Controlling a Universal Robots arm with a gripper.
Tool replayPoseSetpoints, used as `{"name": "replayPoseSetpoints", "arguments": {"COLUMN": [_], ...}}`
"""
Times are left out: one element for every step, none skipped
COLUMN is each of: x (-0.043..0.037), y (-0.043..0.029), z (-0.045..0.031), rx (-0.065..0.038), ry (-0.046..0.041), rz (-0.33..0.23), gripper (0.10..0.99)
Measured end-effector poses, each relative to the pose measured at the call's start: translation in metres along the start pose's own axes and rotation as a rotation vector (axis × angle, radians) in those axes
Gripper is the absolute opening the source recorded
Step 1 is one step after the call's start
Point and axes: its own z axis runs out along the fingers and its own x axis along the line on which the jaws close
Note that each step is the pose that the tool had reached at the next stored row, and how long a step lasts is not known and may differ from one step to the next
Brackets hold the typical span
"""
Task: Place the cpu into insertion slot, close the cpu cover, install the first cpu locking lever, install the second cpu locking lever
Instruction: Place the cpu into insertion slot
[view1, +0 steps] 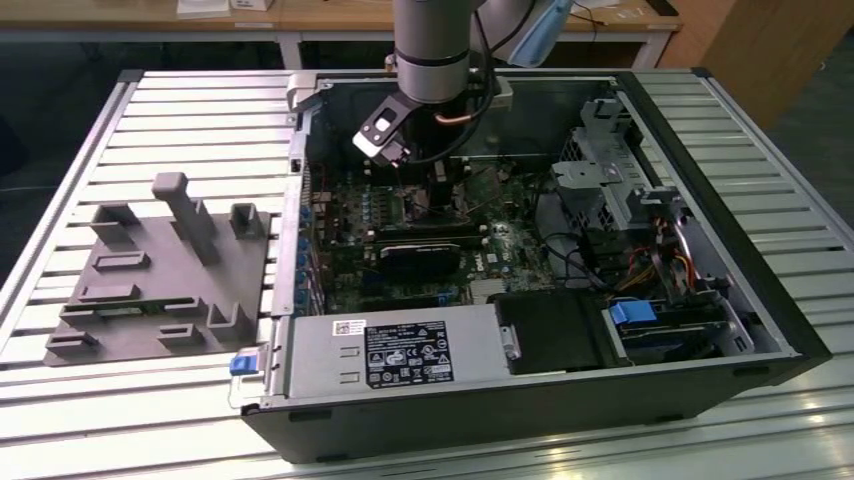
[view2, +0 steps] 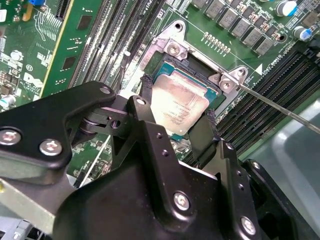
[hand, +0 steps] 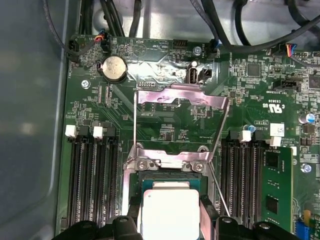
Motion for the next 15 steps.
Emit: {"name": "replayPoseSetpoints", "arguments": {"x": [0.0002, 0.0004, 0.0006, 0.0007, 0.0007, 0.0008, 0.0008, 0.0008, 0.0008, 0.0008, 0.0008, 0.0008, 0.0008, 0.0008, 0.0008], "y": [0.0, 0.0001, 0.0001, 0.0001, 0.0001, 0.0001, 0.0, 0.0, 0.0, 0.0, 0.0, 0.0, 0.0, 0.0, 0.0], "z": [0.0007, 0.0013, 0.0017, 0.002, 0.0023, 0.003, 0.0036, 0.0038, 0.0037, 0.0037, 0.0038, 0.0038, 0.0039, 0.0039, 0.0039], "rx": [0.0, 0.0, 0.0, 0.0, 0.0, 0.001, 0.001, 0.001, 0.001, 0.001, 0.001, 0.001, 0.001, 0.001, 0.001], "ry": [0.0001, 0.0, -0.0001, 0.0, 0.0, 0.0, 0.0, -0.0001, -0.0002, -0.0002, -0.0002, -0.0001, 0.0, 0.0, -0.0001], "rz": [0.0, 0.0, 0.0, 0.0, 0.0, 0.0, 0.0, 0.0, 0.0, 0.0, 0.0, 0.0, 0.0, 0.0, 0.0], "gripper": [0.537, 0.537, 0.537, 0.537, 0.537, 0.537, 0.537, 0.537, 0.537, 0.537, 0.537, 0.537, 0.537, 0.537, 0.537]}}
